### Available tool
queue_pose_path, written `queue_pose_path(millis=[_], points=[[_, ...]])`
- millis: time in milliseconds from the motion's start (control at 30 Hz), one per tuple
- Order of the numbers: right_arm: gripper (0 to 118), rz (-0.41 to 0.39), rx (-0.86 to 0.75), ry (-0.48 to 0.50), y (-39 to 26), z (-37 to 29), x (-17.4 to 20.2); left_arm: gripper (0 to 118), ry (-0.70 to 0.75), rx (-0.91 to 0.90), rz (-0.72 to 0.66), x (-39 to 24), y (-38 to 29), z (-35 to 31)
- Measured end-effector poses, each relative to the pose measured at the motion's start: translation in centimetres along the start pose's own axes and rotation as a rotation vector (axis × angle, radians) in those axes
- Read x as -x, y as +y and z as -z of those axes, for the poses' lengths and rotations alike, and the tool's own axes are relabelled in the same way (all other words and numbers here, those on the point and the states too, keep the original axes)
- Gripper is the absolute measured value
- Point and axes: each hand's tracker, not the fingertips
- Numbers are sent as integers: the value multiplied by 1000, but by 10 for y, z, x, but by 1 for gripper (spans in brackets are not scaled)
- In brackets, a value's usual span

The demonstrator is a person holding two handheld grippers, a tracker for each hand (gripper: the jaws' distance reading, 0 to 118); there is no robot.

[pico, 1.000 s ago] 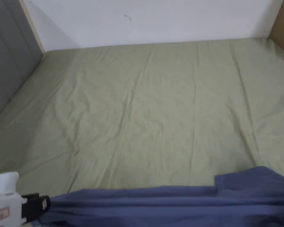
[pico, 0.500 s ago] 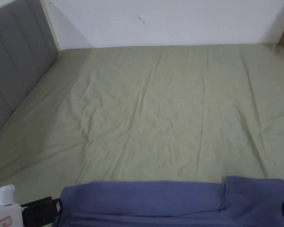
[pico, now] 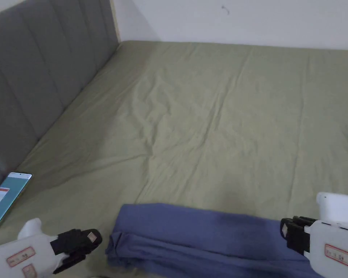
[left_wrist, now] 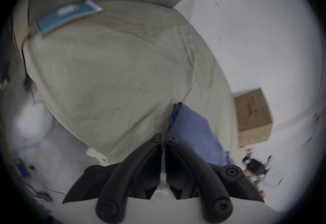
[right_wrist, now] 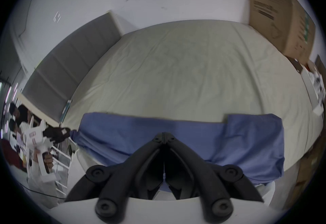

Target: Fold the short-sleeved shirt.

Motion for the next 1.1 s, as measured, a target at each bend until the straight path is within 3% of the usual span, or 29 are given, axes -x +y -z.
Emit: queue_pose_path(millis=[67, 100, 200, 300, 400, 433, 467, 500, 533, 633, 733, 833, 1000, 1100], points=[[0, 5, 13, 20, 1, 4, 10, 63, -58, 26, -83, 9, 1, 12], [0, 8, 17, 28, 2, 6, 13, 73, -86, 48, -110, 10, 2, 19], [0, 2, 35, 22, 3, 12, 16, 74, -178, 79, -110, 10, -2, 38], [0, 5, 50, 11, 3, 16, 15, 74, -168, 186, -76, 11, -1, 65], [0, 33, 67, 9, 3, 20, 10, 66, -266, 222, -126, 21, 5, 85], [0, 43, 69, 7, 2, 19, 13, 45, -213, 254, -145, 22, 5, 92], [0, 47, 72, 8, 2, 19, 12, 11, -118, 275, -128, 22, 3, 99], [0, 55, 72, 4, 2, 18, 10, 9, -121, 263, -94, 20, 2, 101], [0, 64, 70, 0, 2, 17, 7, 9, -169, 259, -70, 13, 6, 95], [0, 97, 52, -1, 2, 8, -5, 9, -94, 231, 43, -18, 13, 76], [0, 150, 23, -16, 0, -4, -25, 9, -138, 189, 167, -70, 13, 55], [0, 202, -5, -36, -6, -19, -46, 9, -122, 169, 402, -146, -8, 43], [0, 298, -58, -85, -24, -47, -91, 9, -276, 347, 563, -230, -75, 79], [0, 382, -70, -123, -39, -60, -124, 9, -246, 488, 650, -258, -128, 126]])
